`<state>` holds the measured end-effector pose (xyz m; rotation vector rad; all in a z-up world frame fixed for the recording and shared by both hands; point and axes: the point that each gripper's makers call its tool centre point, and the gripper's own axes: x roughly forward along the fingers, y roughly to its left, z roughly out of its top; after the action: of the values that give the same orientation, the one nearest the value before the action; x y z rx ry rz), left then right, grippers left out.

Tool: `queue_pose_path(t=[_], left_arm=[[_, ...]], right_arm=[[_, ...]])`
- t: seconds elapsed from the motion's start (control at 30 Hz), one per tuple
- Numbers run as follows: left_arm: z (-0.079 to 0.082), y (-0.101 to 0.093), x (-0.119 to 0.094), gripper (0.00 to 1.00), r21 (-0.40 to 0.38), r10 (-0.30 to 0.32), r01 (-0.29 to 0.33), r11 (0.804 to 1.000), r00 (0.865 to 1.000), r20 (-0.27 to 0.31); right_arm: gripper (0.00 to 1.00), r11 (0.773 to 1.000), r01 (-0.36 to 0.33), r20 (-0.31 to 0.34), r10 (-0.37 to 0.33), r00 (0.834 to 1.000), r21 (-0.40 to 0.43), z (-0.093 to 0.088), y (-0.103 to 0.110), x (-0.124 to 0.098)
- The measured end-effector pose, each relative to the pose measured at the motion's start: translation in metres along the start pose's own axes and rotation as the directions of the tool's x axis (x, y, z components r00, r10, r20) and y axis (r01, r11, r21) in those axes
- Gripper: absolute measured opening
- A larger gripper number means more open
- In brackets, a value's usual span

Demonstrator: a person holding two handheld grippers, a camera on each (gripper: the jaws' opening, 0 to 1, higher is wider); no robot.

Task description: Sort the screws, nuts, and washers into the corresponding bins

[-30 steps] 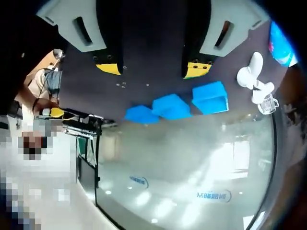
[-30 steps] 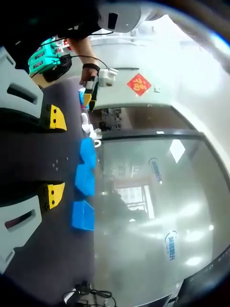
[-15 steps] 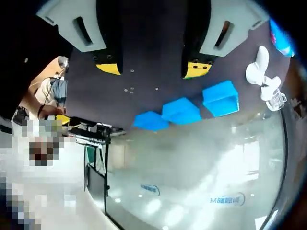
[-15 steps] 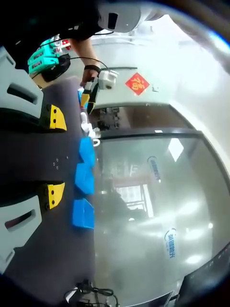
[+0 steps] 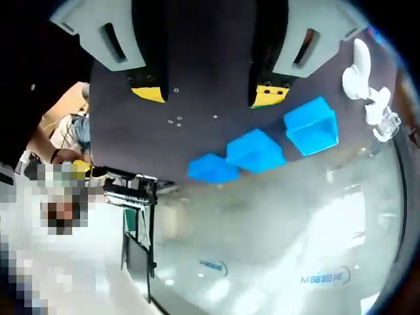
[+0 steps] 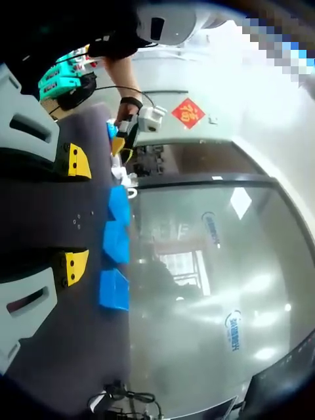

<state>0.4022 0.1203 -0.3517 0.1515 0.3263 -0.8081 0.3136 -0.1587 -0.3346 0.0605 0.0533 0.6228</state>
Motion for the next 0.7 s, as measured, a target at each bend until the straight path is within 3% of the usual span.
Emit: queue_pose_path(t=[0.37,0.7], left_arm=[[0.005,-0.004,0.034,0.48,0.025,-0.066,0.068,0.997,0.995,-0.068],[0.004,-0.001,0.064,0.46,0.065,-0.085,0.097,0.993,0.984,-0.159]], right_arm=[[0.35,1.0,0.002,-0.004,-0.002,1.0,-0.002,0.001,0.002,0.001],[0.35,1.0,-0.006,-0.004,0.006,1.0,-0.008,0.003,0.006,0.001]])
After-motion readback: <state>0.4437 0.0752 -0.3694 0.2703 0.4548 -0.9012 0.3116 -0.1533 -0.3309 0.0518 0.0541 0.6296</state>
